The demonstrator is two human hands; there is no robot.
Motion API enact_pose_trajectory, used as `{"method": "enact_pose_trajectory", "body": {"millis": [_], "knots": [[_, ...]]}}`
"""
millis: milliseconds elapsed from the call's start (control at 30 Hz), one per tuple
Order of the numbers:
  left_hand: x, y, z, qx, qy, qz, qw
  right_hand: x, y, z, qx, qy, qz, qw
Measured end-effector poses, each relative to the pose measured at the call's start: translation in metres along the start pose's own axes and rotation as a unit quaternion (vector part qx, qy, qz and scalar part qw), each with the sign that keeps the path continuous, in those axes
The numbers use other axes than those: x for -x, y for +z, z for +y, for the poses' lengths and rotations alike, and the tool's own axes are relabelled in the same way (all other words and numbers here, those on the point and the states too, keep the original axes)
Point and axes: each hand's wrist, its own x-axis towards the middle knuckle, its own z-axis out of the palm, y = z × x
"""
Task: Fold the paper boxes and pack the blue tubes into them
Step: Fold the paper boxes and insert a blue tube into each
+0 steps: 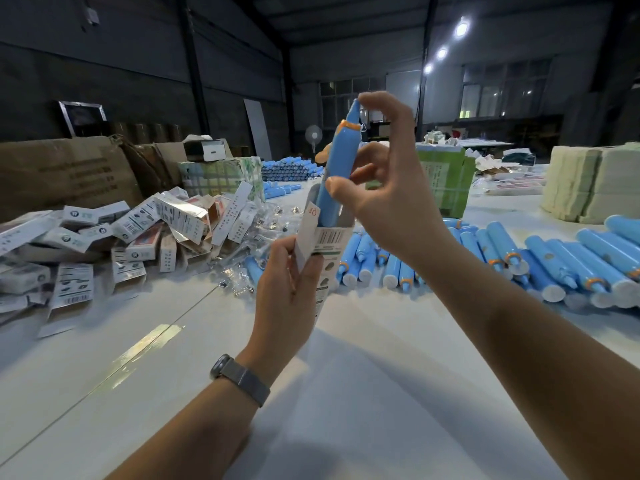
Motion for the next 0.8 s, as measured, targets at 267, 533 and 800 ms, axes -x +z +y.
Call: {"method": "enact_pose_trajectory", "body": {"millis": [267,533,800], "knots": [[-0.004,-0.002,-0.011,-0.027,-0.009,0.055,0.998,0.023,0.025,0.014,0.212,-0.025,-0.076,0.974],[-0.021,-0.021,-0.029,-0.041,-0.066,0.17,0.982,0.026,0.043,0.037,0.113,0.044,-0.006,0.993],[-0.028,-0.038,-0.042,-0.14,-0.108,0.259,0.95,0.03,0.112,0.093,0.294,0.177,-0.295,0.892]]}}
